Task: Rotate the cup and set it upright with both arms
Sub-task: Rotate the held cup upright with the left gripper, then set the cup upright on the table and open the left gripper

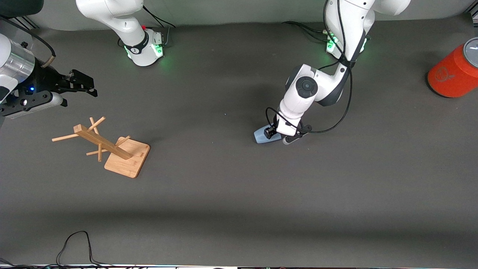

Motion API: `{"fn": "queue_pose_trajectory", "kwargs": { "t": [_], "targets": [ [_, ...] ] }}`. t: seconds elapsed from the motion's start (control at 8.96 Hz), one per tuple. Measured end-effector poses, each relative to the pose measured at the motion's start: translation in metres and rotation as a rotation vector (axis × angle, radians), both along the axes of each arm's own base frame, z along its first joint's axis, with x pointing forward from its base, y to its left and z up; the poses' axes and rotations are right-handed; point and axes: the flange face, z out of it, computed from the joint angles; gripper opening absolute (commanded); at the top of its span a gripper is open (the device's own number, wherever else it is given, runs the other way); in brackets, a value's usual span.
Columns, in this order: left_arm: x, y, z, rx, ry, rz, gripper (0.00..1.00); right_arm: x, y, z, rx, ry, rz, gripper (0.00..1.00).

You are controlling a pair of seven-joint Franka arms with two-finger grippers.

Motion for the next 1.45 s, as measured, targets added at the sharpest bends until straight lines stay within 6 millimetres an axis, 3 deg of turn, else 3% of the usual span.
{"fn": "queue_pose_trajectory", "kwargs": {
  "t": [0.67, 0.78, 1.12, 1.45],
  "targets": [
    [-0.003, -0.006, 0.001, 0.014, 0.052, -0.024, 0.0, 0.001, -0.009, -0.002, 0.003, 0.003, 0.014, 1.0],
    [0.005, -0.009, 0.013, 0.024, 0.1, -0.031, 0.0, 0.0, -0.009, -0.002, 0.003, 0.002, 0.014, 1.0],
    [0.046, -0.014, 0.094, 0.081, 0.146, 0.108, 0.0, -0.001, -0.012, 0.002, 0.005, -0.005, 0.01, 1.0],
    [0.05, -0.019, 0.116, 0.312, 0.014, 0.36, 0.0, -0.001, -0.023, 0.004, 0.005, -0.009, -0.011, 1.0]
  ]
}}
